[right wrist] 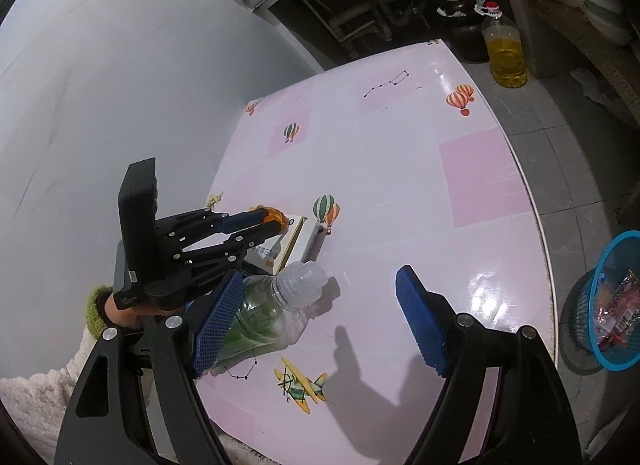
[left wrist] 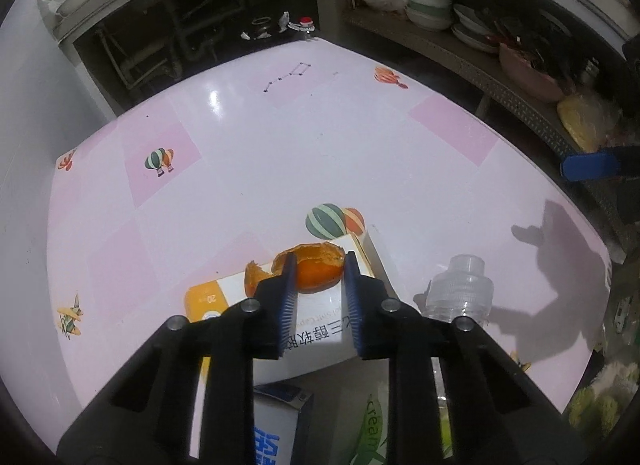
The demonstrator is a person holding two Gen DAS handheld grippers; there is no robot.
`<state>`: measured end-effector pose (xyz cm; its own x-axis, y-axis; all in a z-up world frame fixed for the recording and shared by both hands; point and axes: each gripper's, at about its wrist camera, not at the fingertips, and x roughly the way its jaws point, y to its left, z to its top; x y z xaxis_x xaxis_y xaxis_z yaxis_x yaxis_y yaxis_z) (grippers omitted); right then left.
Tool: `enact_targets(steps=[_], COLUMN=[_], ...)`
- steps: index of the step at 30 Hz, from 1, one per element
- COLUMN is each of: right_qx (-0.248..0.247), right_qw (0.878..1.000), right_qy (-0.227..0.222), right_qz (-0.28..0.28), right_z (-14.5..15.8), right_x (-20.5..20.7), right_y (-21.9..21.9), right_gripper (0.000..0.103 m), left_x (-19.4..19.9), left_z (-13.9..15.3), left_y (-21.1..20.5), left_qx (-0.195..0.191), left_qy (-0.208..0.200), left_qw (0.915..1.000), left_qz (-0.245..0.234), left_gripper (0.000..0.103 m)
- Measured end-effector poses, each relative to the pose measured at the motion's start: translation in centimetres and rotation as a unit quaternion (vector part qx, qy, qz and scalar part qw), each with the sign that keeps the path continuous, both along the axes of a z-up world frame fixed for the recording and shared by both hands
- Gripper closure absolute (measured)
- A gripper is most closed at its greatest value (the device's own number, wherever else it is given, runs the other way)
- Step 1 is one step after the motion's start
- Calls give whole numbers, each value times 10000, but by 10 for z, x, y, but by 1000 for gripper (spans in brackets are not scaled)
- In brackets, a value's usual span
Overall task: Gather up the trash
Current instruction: 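Close the left gripper on the orange peel while the right gripper approaches the medicine box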
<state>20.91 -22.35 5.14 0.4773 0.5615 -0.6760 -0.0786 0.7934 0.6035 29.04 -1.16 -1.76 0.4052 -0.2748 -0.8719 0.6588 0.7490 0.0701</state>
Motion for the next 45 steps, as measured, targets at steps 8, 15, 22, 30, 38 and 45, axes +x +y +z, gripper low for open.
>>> enact_targets(steps=[8,15,22,30,38,45], right_qx=[-21,-231,-1185,-2666,-2868,-3219], right_qw=[10000,9993,9777,8985,8467,8235], right_qy=[20,-183,-443,-608,-287,-186], right_qz=[4,223,1677,3434,4472,4668], right_z=[0,15,34,20,-5,-26], right_x=[1,11,54,100,120,119], right_y=[-1,5,71,169,211,221], right_gripper=[26,26,24,22,17,17], left_x=[-9,-10,-18,-41,-48,-47], left_z=[3,32,53,48,54,52], left_y=[-6,21,76,123,140,141], left_qx=[225,-236,-746,-1071,-1196,-1264], left_qy=[-336,-521,-662,-544,-608,-579], left_qw=[9990,9981,9874,9742,9695,9699], left_qz=[-178,247,1224,1913,2053,2001], left_gripper=[92,94,94,94,94,94])
